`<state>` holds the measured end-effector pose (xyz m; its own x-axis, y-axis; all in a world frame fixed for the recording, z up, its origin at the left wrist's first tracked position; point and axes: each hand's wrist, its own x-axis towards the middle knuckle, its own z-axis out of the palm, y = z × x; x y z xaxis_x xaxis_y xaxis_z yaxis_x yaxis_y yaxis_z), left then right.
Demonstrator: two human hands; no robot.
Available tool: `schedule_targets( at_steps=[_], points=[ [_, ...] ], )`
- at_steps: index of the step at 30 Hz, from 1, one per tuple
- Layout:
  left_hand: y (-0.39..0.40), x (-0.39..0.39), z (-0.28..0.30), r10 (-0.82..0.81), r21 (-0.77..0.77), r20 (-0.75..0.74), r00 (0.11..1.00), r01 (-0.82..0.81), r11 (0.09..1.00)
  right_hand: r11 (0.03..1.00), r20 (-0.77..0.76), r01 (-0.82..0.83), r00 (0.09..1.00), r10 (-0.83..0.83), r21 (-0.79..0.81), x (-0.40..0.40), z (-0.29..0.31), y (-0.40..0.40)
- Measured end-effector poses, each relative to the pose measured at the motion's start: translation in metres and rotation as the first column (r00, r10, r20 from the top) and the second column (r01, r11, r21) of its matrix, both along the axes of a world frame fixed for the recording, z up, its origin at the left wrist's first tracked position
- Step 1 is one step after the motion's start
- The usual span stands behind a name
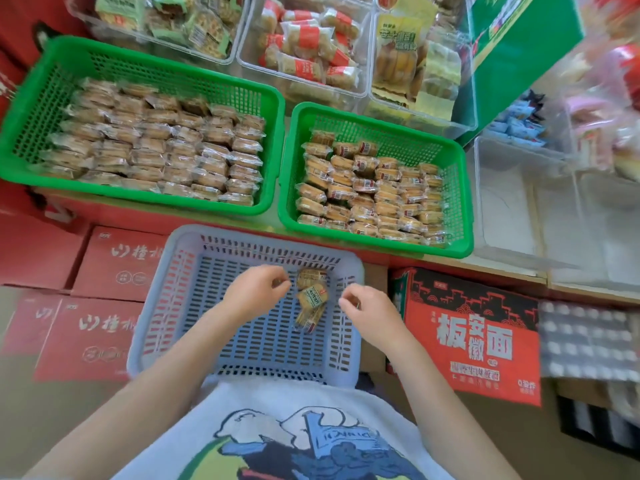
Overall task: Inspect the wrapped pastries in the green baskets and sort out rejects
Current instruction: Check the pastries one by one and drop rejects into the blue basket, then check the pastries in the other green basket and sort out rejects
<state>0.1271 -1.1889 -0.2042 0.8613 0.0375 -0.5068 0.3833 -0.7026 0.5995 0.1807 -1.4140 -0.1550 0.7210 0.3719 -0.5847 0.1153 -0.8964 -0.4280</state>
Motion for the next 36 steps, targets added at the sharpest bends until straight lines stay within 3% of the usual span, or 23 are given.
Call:
schedule_targets(
  at_steps=[6, 14, 20, 28, 33, 36],
  points=[
    [-0.004, -0.026, 0.033, -0.035, 0.034, 0.127, 0.991, 0.031, 0.999, 0.996, 0.073, 0.021, 0.997, -0.027, 0.085, -0.039, 0.026, 0.006],
    [-0.008, -0.096, 0.094, 0.1, 0.099, 0.335, 0.937, -0.141, 0.985, 0.934, 0.249, -0.075, 0.968, -0.016, 0.35, -0.053, 0.057, 0.013],
    [0.02, -0.143, 0.124, 0.11, 0.163, 0.439, 0.892, -0.199, 0.966, 0.878, 0.191, 0.039, 0.971, -0.146, 0.477, -0.088, 0.062, 0.033],
    [0.084, -0.149, 0.126, 0.11, 0.037, 0.413, 0.904, -0.138, 0.99, 0.883, 0.234, 0.12, 0.94, -0.248, 0.453, -0.112, 0.068, 0.099],
    [0.18, -0.159, 0.103, 0.099, -0.012, 0.377, 0.921, -0.102, 0.995, 0.927, 0.234, 0.151, 0.942, -0.24, 0.345, -0.122, 0.062, 0.19],
    [0.249, -0.154, 0.09, 0.095, -0.012, 0.337, 0.937, -0.097, 0.995, 0.965, 0.171, 0.108, 0.974, -0.151, 0.239, -0.136, 0.061, 0.267]
  ],
)
